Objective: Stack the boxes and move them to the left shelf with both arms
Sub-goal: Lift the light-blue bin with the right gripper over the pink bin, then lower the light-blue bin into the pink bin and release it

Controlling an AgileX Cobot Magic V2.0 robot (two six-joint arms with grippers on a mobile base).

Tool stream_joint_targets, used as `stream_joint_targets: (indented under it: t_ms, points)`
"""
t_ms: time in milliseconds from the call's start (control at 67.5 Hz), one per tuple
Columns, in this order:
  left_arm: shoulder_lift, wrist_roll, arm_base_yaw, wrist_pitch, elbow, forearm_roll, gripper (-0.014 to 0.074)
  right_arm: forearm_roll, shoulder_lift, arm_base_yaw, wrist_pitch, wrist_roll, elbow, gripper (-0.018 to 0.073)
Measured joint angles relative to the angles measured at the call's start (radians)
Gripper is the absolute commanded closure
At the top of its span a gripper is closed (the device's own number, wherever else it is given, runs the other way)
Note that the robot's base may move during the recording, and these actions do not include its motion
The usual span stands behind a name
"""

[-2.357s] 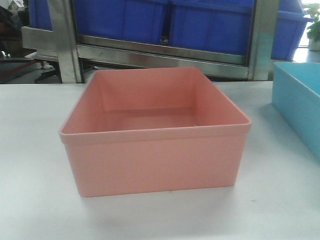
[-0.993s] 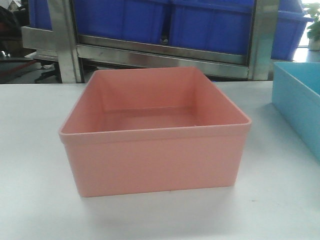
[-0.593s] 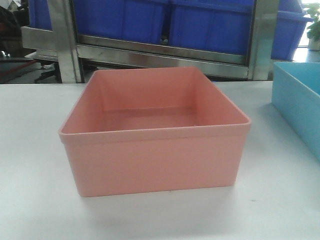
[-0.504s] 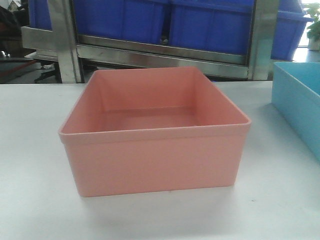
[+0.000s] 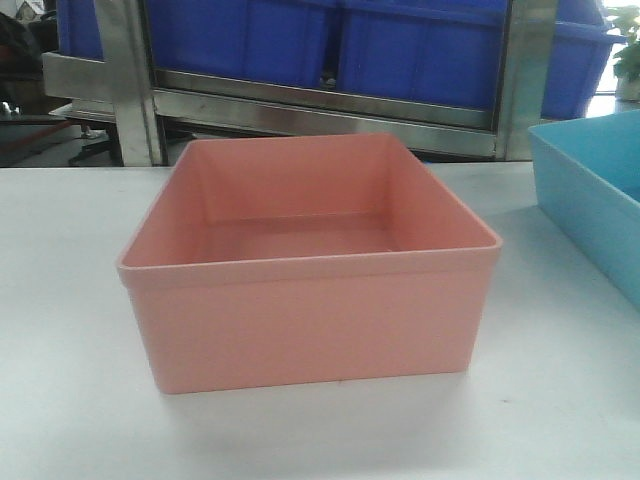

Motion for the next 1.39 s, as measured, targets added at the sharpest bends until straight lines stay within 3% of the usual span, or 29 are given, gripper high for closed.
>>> stream_joint_targets:
  t_ms: [178,400,504,741,964,1171,1394]
  points:
    - [0.0,0.0,0.0,0.0,0.0,-0.002,0.0603,0.062,-0.078,0.0,0.051,0.026,-0.071,0.0505]
    - [0.0,0.0,0.0,0.0,0.0,-0.031,0.0603,0.153,-0.222,0.058,0.082,0.075,-0.101,0.0505]
    - [0.0,0.0,0.0,0.0,0.0,-0.038,0.0603,0.178,-0.278,0.121,0.121,0.105,-0.101,0.0505]
    - [0.0,0.0,0.0,0.0,0.0,-0.041,0.0603,0.21,-0.317,0.351,0.229,0.254,-0.105,0.0505]
    - [0.0,0.0,0.0,0.0,0.0,-0.041,0.0603,0.21,-0.304,0.576,0.177,0.412,-0.105,0.0505]
    - [0.0,0.0,0.0,0.0,0.0,-0.041,0.0603,0.19,-0.244,0.697,0.122,0.514,-0.105,0.0505]
    - [0.0,0.0,0.0,0.0,0.0,-0.041,0.0603,0.143,-0.147,0.766,0.122,0.558,-0.105,0.0505]
